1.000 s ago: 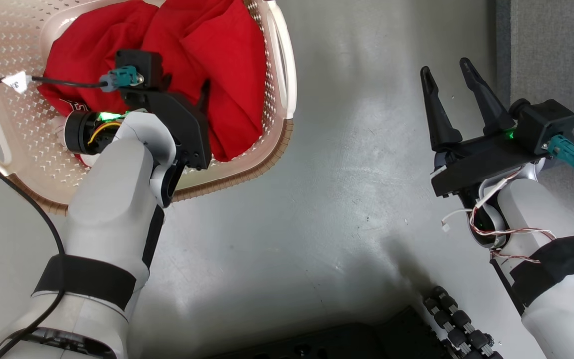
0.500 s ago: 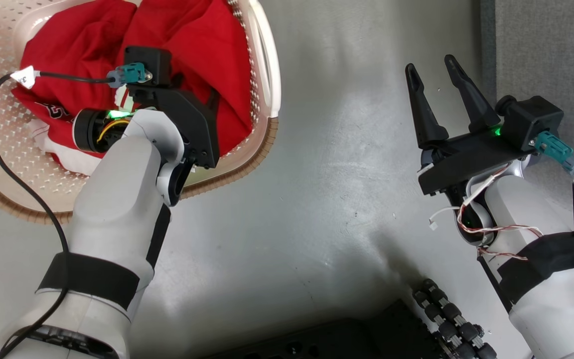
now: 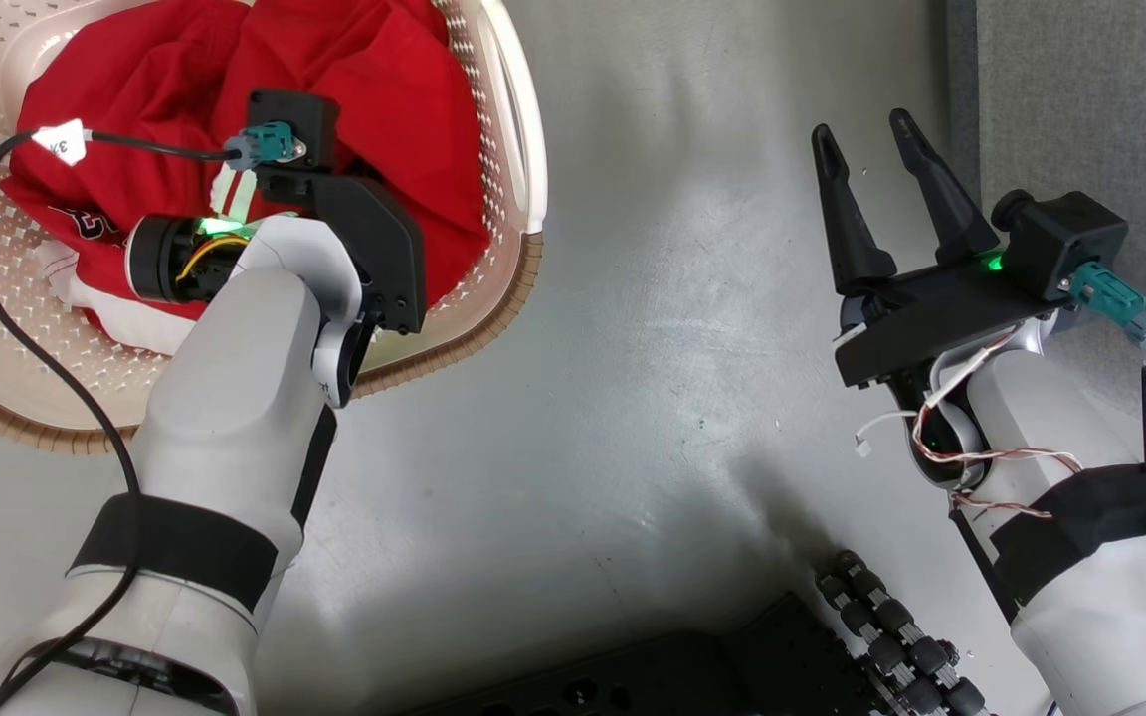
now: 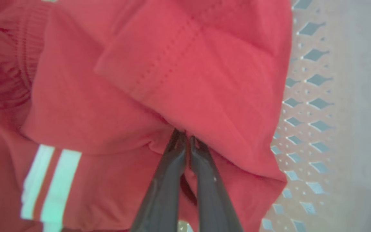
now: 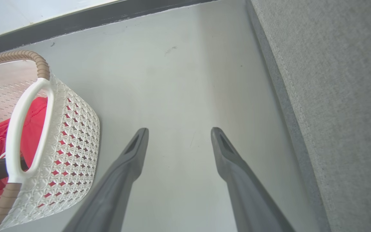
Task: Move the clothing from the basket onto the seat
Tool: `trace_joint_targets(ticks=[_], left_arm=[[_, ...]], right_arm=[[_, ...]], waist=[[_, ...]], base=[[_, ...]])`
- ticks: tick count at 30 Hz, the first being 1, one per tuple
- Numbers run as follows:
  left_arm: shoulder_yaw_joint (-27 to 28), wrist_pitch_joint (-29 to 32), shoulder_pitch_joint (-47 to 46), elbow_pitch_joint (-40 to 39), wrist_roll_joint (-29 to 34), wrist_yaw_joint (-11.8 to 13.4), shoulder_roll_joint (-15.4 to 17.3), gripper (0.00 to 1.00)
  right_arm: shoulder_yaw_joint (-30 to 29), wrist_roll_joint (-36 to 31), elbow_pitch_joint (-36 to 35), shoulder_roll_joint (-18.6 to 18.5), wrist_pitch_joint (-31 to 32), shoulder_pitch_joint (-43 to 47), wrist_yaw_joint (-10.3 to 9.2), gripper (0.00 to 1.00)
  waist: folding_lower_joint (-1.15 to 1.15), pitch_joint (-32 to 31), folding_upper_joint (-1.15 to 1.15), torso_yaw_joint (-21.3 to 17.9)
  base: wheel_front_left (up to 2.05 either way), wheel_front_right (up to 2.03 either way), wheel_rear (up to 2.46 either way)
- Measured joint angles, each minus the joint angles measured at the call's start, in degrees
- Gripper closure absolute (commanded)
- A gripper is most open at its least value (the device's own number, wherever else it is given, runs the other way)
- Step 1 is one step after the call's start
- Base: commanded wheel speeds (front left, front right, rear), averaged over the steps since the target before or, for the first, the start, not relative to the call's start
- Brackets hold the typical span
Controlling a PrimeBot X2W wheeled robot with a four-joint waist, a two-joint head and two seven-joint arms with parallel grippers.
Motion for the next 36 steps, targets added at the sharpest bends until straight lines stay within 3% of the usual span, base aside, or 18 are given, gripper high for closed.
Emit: trace_joint_targets(ticks=[10,36], left_arm=[[-0.3,-3.7,-0.1,0.3,-0.1,0.3,0.0,1.00],[-1.7,-14.8,5.0,-1.5,-3.1,-3.7,0.0,1.00]], right_arm=[[-1.8,-0.5,0.6,-0.1,0.0,0.0,0.41,0.00],[-3.9,-2.9,2.1,-1.1,0.0,1.1,1.38,0.00]], waist=[[0.00,-1.5,0.00,0.5],[0.00,-10.5,0.00,3.8]], base=[[0.00,0.00,0.00],[0.00,0.00,0.00]])
